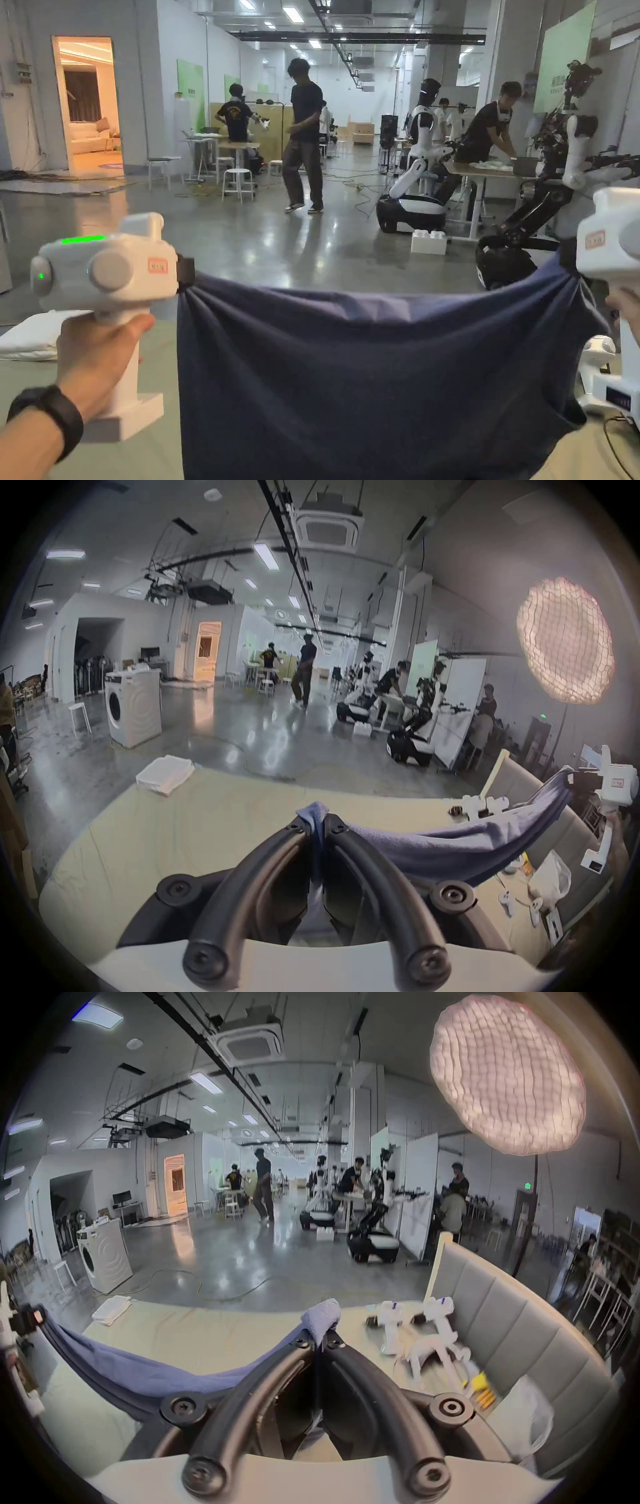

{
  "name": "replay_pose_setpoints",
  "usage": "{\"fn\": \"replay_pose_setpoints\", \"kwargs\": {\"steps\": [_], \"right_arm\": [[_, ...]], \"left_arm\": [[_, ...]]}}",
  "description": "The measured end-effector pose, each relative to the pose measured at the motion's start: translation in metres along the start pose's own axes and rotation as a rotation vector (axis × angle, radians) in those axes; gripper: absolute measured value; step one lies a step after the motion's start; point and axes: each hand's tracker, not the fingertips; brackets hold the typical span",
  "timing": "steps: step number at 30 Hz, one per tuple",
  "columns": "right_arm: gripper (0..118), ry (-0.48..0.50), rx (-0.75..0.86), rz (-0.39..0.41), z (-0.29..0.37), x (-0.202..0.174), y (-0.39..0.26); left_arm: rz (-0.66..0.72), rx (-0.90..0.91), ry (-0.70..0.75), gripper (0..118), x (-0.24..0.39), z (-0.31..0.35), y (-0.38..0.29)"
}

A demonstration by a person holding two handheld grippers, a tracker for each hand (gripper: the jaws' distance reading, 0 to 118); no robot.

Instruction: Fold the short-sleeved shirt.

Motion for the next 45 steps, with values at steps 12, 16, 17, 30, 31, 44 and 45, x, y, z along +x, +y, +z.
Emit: {"fn": "replay_pose_setpoints", "kwargs": {"steps": [12, 16, 17, 30, 31, 44, 45], "right_arm": [[2, 0.101, -0.068, -0.051, 0.128, 0.053, -0.232], [2, 0.116, -0.122, -0.116, 0.19, 0.067, -0.307], [2, 0.094, -0.131, -0.133, 0.203, 0.068, -0.323], [17, 0.035, -0.396, -0.12, 0.238, 0.103, -0.447], [36, 0.023, -0.41, -0.107, 0.235, 0.105, -0.453], [73, 0.064, -0.073, -0.099, 0.322, 0.054, -0.376], [73, 0.065, -0.008, -0.078, 0.334, 0.044, -0.365]], "left_arm": [[0.048, -0.141, -0.185, 8, -0.031, 0.117, -0.203], [0.059, -0.12, -0.154, 8, -0.037, 0.183, -0.278], [0.071, -0.14, -0.168, 8, -0.04, 0.196, -0.292], [0.142, -0.425, -0.034, 27, -0.065, 0.234, -0.405], [0.138, -0.413, -0.034, 49, -0.066, 0.233, -0.408], [-0.101, 0.111, 0.042, 95, -0.012, 0.323, -0.311], [-0.137, 0.174, 0.072, 95, 0.0, 0.337, -0.301]]}}
